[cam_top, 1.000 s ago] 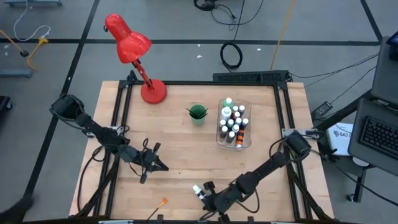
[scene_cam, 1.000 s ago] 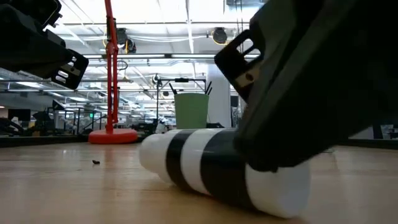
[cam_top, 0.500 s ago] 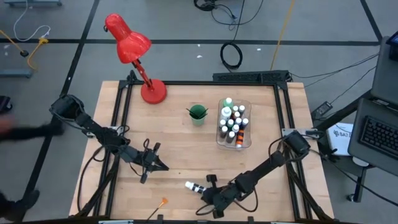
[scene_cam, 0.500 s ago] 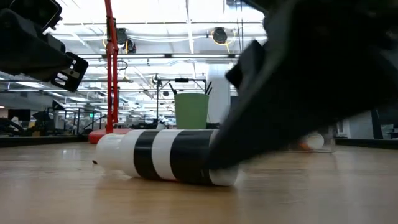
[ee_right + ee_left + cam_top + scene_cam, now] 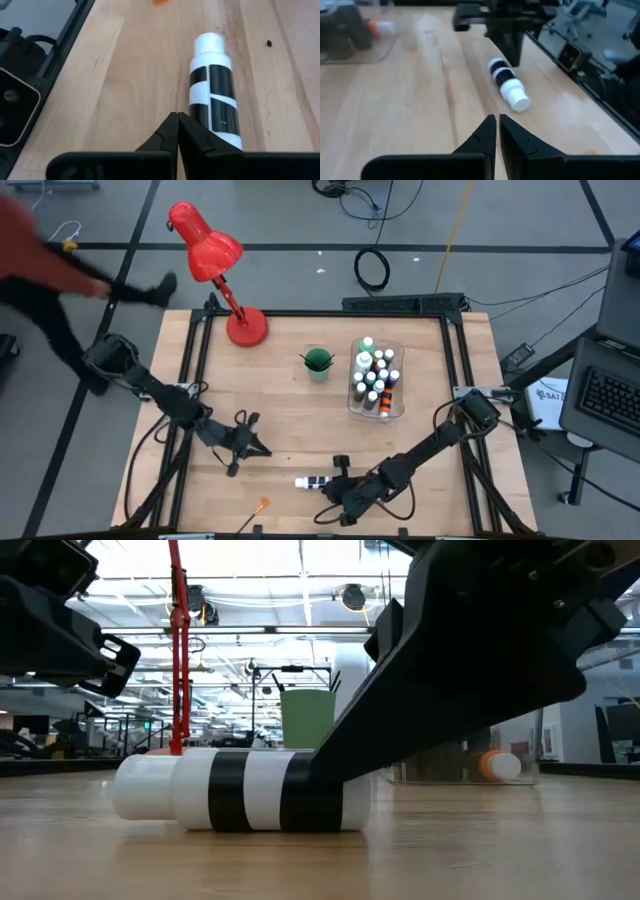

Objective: Pick & Place Paint Supplies
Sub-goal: Put the white paint bottle into the transparent bin

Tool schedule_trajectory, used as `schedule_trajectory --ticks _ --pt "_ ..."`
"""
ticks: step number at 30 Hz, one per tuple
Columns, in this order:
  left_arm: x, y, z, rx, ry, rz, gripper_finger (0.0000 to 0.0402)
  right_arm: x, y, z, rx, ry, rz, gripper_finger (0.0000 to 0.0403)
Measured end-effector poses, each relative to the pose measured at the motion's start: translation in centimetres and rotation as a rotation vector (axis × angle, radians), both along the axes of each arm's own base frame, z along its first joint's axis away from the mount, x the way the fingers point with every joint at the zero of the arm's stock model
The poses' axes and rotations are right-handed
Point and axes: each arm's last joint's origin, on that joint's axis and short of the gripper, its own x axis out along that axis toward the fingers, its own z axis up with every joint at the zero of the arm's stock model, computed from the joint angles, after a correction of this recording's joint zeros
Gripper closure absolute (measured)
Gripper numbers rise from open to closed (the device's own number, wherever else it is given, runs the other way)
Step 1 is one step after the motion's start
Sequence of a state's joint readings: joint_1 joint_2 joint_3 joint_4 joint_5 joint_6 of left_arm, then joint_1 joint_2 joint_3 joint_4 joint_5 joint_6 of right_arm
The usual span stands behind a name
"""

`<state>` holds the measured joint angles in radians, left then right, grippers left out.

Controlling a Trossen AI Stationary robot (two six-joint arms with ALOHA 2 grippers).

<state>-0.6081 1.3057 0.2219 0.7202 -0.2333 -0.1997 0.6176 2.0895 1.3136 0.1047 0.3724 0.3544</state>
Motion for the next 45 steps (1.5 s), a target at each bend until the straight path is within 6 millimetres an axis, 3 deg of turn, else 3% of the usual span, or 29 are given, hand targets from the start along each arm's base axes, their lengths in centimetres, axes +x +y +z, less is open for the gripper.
schedule_trajectory --ticks 5,13,18,23,29,36,41,45 --pt "2.0 -2.8 -0.2 0.084 0.005 -0.074 0.0343 0.1 -0.2 -0.1 0.007 0.01 -0.014 0.0403" --pt "6.1 -6.2 -1.2 -0.036 0.105 0.003 0.0187 -0.1 0.1 0.0 0.009 0.007 0.002 0.0403" --pt "7.3 -7.4 -1.5 0.01 0.22 0.113 0.0089 -0.2 0.2 0.0 0.007 0.007 0.006 0.0403" --pt "8.5 -8.3 -1.3 0.012 0.255 0.183 0.0037 0.1 -0.2 0.0 0.004 0.006 -0.004 0.0403" --pt "9.8 -9.2 -2.6 0.096 0.276 0.157 0.0038 0.3 -0.6 0.0 0.002 0.006 -0.011 0.0403" --pt "11.1 -8.3 -3.1 0.137 0.318 0.21 0.0067 0.3 -0.5 0.0 0.002 0.007 -0.009 0.0403" --pt "11.5 -7.6 -3.2 0.135 0.332 0.224 0.0123 0.1 -0.2 0.0 0.0 0.008 0.003 0.0403" --pt "11.7 -7.1 -3.3 0.127 0.369 0.205 0.0203 -0.1 0.1 0.0 -0.015 0.006 0.027 0.0403"
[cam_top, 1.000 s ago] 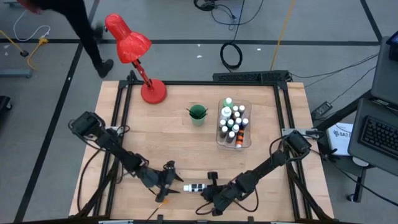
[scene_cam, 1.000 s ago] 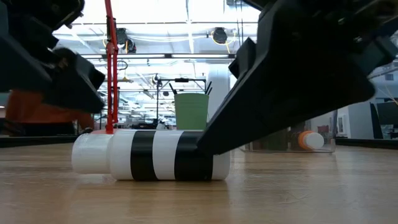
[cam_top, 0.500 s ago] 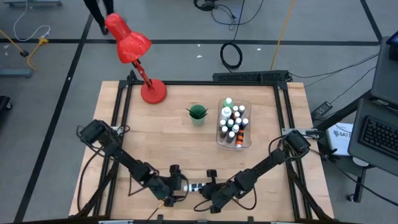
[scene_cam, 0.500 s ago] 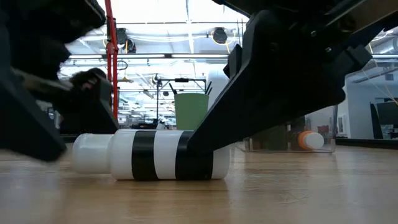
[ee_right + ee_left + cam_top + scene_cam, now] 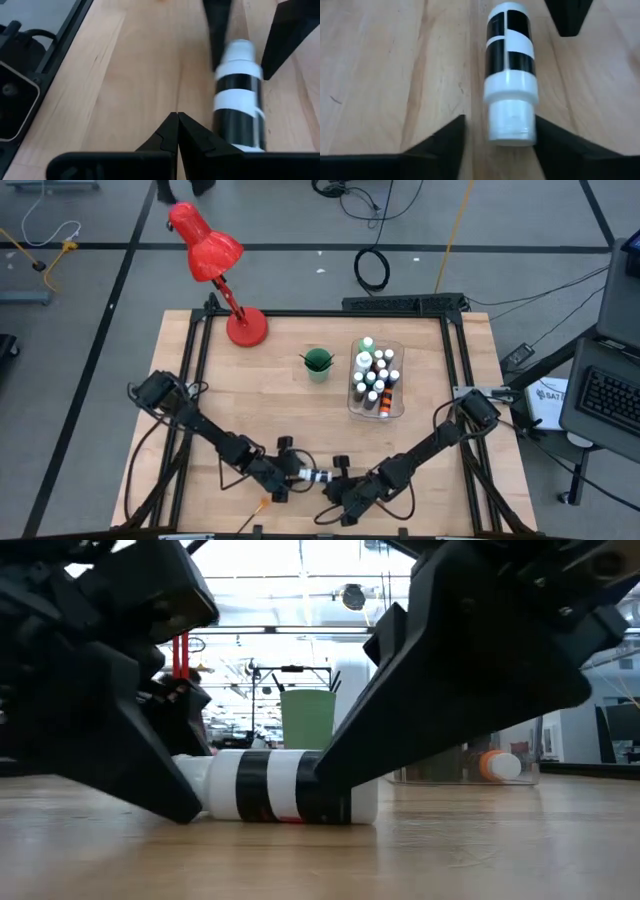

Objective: Pick & Place Paint Supplies
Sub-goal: Put the white paint bottle into the transparent bin

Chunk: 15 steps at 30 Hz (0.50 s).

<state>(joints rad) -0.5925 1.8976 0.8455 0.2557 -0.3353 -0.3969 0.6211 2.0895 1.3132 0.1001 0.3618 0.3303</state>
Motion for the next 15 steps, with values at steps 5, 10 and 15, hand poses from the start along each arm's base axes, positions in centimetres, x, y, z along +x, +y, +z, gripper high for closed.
schedule_trajectory --ticks 5,10,15 --pt "0.3 0.6 0.0 -0.001 0.019 -0.034 0.0304 -0.2 0.3 0.0 -0.023 -0.004 0.028 0.0403" --pt "0.5 0.9 0.0 0.003 0.025 -0.046 0.0303 -0.3 0.3 0.8 -0.017 -0.024 0.03 0.0398" --pt "0.5 1.0 0.5 -0.007 0.024 -0.047 0.0303 -0.5 0.1 4.4 0.042 -0.098 0.028 0.0346"
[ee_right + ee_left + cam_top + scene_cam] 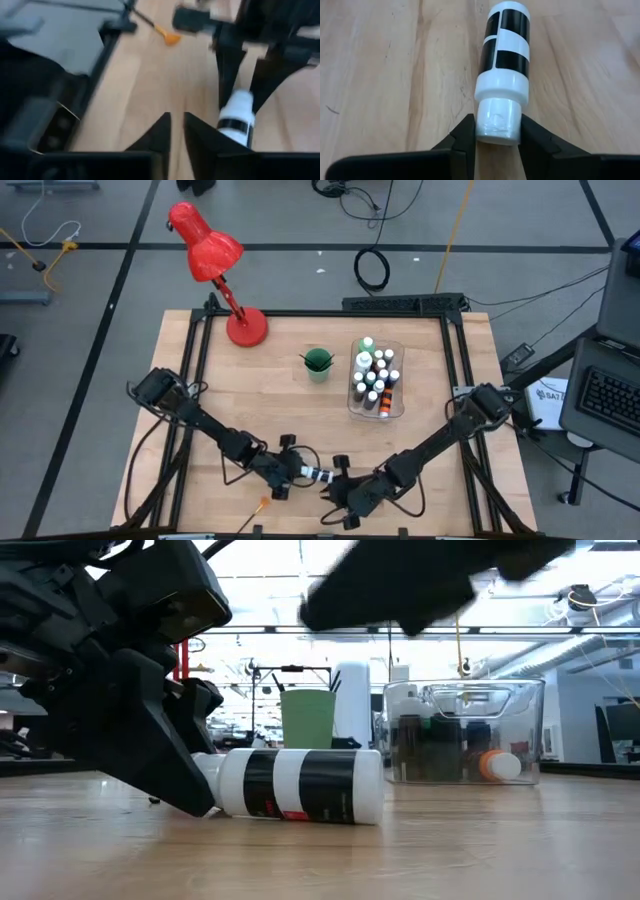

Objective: Pick & Place Paint Supplies
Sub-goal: Put the white paint bottle into the transparent bin

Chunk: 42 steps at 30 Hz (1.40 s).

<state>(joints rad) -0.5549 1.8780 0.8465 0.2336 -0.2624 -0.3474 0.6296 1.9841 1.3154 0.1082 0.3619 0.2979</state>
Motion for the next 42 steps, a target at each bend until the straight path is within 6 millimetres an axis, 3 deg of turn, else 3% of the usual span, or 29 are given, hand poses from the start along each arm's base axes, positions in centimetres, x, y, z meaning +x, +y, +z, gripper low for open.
schedule_trajectory --ticks 6,10,17,23,31,42 --pt "-0.1 0.3 1.9 0.111 0.014 0.028 0.0303 0.7 -1.4 3.3 0.021 0.205 -0.07 0.0243" --pt "0.4 -0.1 4.5 0.254 0.046 0.005 0.0303 0.8 -3.0 3.4 -0.04 0.278 -0.174 0.0193" --pt "1.3 -1.9 8.9 0.436 0.036 -0.056 0.0303 1.3 -4.1 3.2 -0.08 0.264 -0.222 0.0145" --pt "1.2 -3.0 9.9 0.495 -0.023 -0.066 0.0303 1.2 -4.4 2.7 -0.147 0.218 -0.265 0.0124" --pt "1.2 -2.9 9.9 0.489 -0.021 -0.067 0.0303 1.4 -4.0 2.9 -0.152 0.166 -0.242 0.0142" --pt "1.3 -2.7 9.9 0.473 -0.012 -0.049 0.0303 1.7 -3.9 3.1 -0.171 0.128 -0.218 0.0289"
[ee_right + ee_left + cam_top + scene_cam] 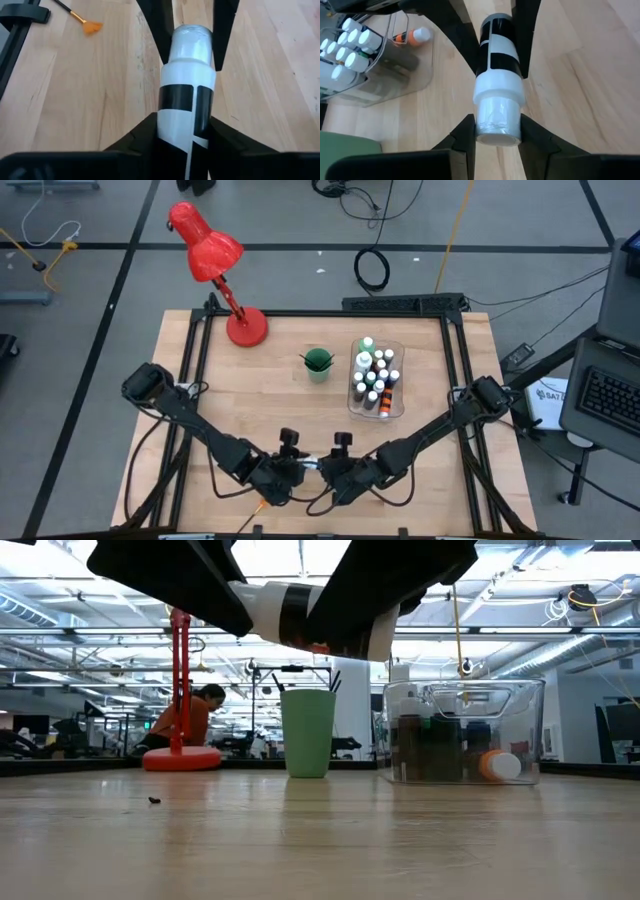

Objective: Pick & Place Paint Supplies
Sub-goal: Put the white paint bottle into the transparent bin

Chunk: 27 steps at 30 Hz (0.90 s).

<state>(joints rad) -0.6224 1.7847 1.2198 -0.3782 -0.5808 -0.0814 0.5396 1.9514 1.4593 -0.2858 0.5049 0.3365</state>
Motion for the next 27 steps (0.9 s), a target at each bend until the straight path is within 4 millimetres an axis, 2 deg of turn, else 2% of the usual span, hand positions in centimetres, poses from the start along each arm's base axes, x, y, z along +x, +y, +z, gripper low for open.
schedule_trajectory --ticks 6,11,19,23,27 --pt "0.0 0.1 -0.1 0.004 0.006 0.001 0.029 -0.3 -0.4 -1.1 0.003 0.006 -0.015 0.029" --pt "-0.2 -0.2 0.2 0.024 0.001 -0.031 0.0229 -0.8 -0.8 -2.3 -0.045 0.001 -0.045 0.0281" --pt "-2.2 -0.8 3.3 -0.028 -0.069 -0.051 0.0145 -1.4 -1.1 -4.1 -0.088 -0.071 -0.017 0.0282" --pt "-4.1 -1.6 4.9 0.005 -0.169 -0.063 0.0137 -1.7 -0.6 -4.2 -0.111 -0.198 0.046 0.0282" --pt "-6.0 -1.7 5.9 -0.001 -0.269 -0.113 0.0154 -3.4 -0.2 -3.5 -0.097 -0.408 0.146 0.0282"
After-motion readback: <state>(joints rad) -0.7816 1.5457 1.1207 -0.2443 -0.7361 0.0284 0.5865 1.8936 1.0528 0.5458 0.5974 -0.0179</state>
